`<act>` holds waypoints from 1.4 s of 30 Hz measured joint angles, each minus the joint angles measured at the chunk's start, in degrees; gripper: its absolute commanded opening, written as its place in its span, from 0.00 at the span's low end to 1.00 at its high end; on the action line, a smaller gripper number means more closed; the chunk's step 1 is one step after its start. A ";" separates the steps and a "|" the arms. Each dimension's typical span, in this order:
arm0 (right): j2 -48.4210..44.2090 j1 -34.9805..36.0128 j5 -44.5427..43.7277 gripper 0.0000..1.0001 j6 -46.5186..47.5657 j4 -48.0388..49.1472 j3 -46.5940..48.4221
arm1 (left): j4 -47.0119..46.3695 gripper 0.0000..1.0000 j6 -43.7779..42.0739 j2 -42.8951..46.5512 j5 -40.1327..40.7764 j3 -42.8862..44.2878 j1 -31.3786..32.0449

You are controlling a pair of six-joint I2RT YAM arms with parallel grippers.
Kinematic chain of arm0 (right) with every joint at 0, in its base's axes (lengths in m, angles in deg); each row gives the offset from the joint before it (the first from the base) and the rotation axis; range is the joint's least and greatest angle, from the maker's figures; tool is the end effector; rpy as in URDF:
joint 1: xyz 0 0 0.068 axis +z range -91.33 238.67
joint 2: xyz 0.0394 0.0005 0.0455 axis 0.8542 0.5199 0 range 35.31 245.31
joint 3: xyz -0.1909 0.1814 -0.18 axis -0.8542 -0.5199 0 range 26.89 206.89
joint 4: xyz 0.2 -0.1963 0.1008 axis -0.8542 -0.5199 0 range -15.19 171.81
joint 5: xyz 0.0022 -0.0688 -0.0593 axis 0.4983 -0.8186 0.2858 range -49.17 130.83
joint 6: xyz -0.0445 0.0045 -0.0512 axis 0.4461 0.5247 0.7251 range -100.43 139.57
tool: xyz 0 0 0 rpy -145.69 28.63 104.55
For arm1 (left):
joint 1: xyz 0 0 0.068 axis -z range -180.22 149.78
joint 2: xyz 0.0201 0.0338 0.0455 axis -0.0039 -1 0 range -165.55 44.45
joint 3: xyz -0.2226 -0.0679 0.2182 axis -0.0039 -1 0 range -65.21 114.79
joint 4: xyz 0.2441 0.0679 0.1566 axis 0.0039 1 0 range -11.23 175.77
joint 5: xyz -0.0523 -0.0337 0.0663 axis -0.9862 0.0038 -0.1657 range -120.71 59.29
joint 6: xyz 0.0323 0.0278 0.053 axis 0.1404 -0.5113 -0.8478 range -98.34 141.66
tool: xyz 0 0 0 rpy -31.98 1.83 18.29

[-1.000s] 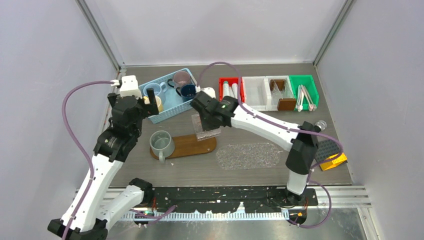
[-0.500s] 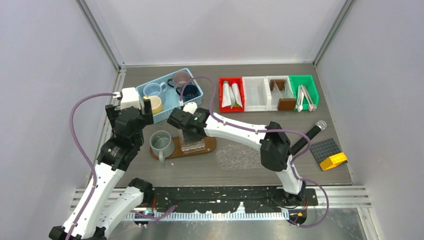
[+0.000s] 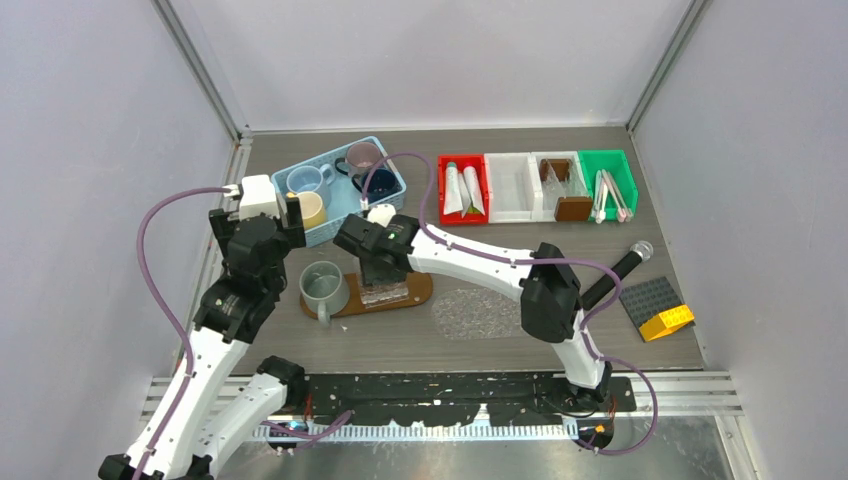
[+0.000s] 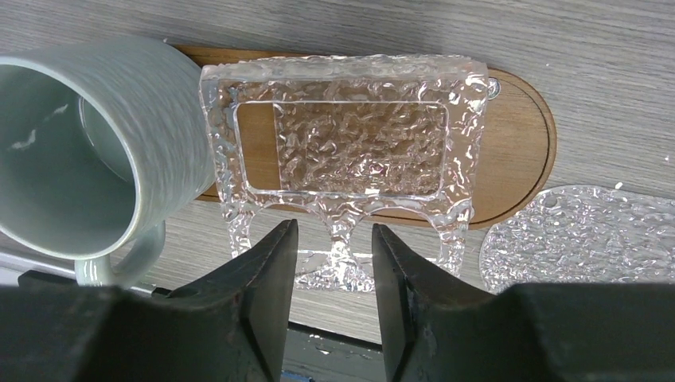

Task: Prepare toiletry sets of a toothbrush and toothpaste on the tray
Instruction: Place the toothpaste holder on the tray.

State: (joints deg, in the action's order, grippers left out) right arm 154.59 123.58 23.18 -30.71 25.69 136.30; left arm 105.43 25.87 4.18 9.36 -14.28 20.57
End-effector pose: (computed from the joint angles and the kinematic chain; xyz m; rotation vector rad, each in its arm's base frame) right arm 0.2326 0.4578 0.2805 -0.2506 2.6392 0.2550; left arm 0.1632 -0.0243 0.3944 -0.2212 1.7818 0.3341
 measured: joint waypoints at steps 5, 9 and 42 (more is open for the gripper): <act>-1.64 0.24 0.39 0.48 0.92 -0.13 0.00 | -0.09 1.00 0.00 -0.33 0.00 -0.20 -0.13; -5.81 -0.48 0.83 0.46 3.23 -0.17 -0.35 | -0.09 1.00 -0.02 -0.39 -0.02 -0.28 -0.20; -21.81 -19.91 34.12 0.26 -0.17 40.28 -41.00 | -0.11 1.00 0.00 -1.38 -1.14 -0.31 -0.31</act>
State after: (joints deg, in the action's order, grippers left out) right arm 132.78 103.66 57.30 -30.89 65.97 95.29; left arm 105.32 25.87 2.80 8.22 -14.58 20.27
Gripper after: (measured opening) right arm 0.285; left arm 0.994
